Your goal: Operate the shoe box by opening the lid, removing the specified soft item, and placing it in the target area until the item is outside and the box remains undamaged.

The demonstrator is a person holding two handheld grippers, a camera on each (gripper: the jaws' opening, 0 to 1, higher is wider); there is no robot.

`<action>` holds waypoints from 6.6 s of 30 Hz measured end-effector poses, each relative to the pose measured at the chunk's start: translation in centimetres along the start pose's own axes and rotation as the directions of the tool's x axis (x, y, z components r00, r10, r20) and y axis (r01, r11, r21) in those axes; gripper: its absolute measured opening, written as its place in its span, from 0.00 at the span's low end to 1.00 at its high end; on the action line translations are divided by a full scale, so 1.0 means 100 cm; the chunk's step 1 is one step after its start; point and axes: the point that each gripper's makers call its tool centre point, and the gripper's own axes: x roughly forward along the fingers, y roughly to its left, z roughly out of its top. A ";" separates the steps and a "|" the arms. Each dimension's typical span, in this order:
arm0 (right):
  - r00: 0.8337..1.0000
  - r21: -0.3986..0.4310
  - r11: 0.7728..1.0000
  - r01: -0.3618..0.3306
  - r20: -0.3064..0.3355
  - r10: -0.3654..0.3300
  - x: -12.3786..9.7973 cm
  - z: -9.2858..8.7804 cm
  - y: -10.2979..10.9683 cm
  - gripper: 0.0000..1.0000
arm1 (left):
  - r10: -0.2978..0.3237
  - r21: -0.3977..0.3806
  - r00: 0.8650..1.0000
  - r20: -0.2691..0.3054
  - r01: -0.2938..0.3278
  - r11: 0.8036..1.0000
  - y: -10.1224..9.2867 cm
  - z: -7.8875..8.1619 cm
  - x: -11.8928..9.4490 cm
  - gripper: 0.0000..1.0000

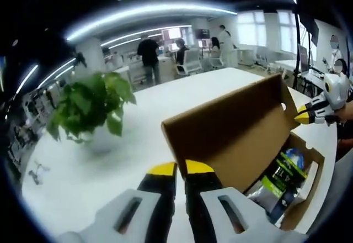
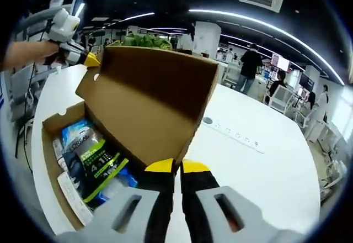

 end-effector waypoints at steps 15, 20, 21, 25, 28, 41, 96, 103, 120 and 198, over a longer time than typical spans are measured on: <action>0.999 -0.040 0.999 -0.015 -0.029 0.014 0.003 -0.001 -0.001 0.01 | 0.014 -0.127 0.999 -0.044 -0.020 0.992 -0.018 -0.055 -0.007 0.05; 0.999 -0.056 0.998 -0.023 -0.045 0.021 0.007 0.000 -0.002 0.01 | 0.016 -0.136 0.998 -0.060 -0.024 0.990 -0.026 -0.069 -0.007 0.04; 0.999 -0.057 0.998 -0.024 -0.048 0.022 0.007 0.000 -0.003 0.01 | 0.020 -0.139 0.998 -0.067 -0.029 0.990 -0.026 -0.071 -0.007 0.03; 0.998 -0.054 0.998 -0.031 -0.063 0.028 0.011 -0.001 -0.004 0.01 | 0.024 -0.139 0.998 -0.066 -0.033 0.990 -0.026 -0.070 -0.006 0.02; 0.996 -0.039 0.998 -0.039 -0.079 0.036 0.014 -0.001 -0.006 0.01 | 0.023 -0.134 0.997 -0.071 -0.032 0.991 -0.025 -0.069 -0.003 0.01; 0.993 0.027 0.998 -0.056 -0.107 0.058 0.019 -0.003 -0.008 0.01 | 0.018 -0.139 0.995 -0.101 -0.032 0.990 -0.023 -0.069 0.006 0.00; 0.987 0.067 0.985 -0.160 -0.014 0.161 -0.002 0.023 0.023 0.10 | 0.025 -0.129 0.989 -0.149 -0.044 0.991 -0.038 -0.060 -0.011 0.19; 0.965 0.033 0.970 -0.242 -0.090 0.244 0.000 0.007 0.057 0.13 | -0.017 -0.116 0.992 -0.125 0.002 0.993 -0.064 -0.054 -0.030 0.21; 0.894 0.131 0.937 -0.325 -0.281 0.350 0.014 -0.042 0.111 0.17 | -0.159 -0.145 0.959 -0.234 0.127 0.981 -0.130 -0.109 -0.039 0.21; 0.951 0.180 0.970 -0.163 -0.232 0.203 -0.049 -0.022 0.029 0.00 | -0.329 -0.222 0.933 -0.148 0.293 0.930 -0.214 -0.043 -0.018 0.00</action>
